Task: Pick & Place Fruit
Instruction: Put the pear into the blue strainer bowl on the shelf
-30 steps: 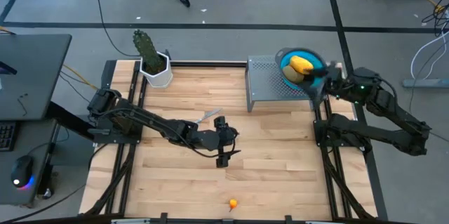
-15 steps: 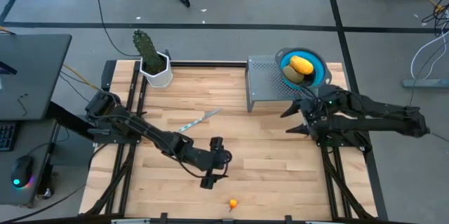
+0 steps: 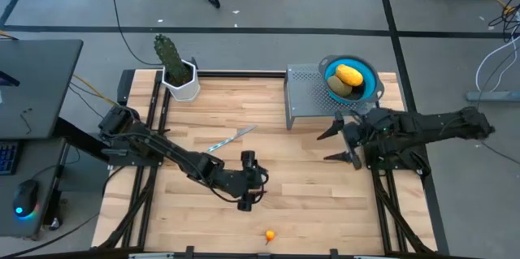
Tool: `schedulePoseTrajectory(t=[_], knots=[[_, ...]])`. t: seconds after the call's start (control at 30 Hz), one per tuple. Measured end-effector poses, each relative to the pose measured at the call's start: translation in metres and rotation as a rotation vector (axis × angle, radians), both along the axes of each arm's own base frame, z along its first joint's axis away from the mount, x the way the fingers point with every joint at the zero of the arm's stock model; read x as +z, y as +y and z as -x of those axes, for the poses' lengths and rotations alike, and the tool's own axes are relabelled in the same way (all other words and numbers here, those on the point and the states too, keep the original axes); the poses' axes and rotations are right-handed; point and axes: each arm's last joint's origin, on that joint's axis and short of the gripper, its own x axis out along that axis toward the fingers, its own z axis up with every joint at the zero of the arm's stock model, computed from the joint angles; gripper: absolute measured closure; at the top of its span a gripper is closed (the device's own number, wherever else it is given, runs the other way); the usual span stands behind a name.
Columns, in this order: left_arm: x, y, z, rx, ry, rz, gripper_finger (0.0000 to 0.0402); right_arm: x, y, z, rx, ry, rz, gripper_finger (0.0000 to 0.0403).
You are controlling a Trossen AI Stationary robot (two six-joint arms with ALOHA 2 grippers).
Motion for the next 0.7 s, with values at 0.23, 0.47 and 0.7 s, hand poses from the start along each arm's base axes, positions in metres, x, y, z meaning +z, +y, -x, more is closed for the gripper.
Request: schedulePoseTrajectory(t=[0.23,0.47,0.7], knots=[[0.004,0.013,-0.005,0.163,-0.066,-0.076,0.0093,-0.007,0.028,-0.025,0.007,-0.023,0.084,0.0080],[0.012,0.028,-0.018,0.114,-0.145,-0.027,0.0093,-0.020,0.052,-0.044,0.041,0.000,0.102,0.0080],[0.025,0.031,-0.026,-0.029,-0.261,0.007,0.0093,-0.037,0.073,-0.065,0.095,0.000,0.100,0.0080]])
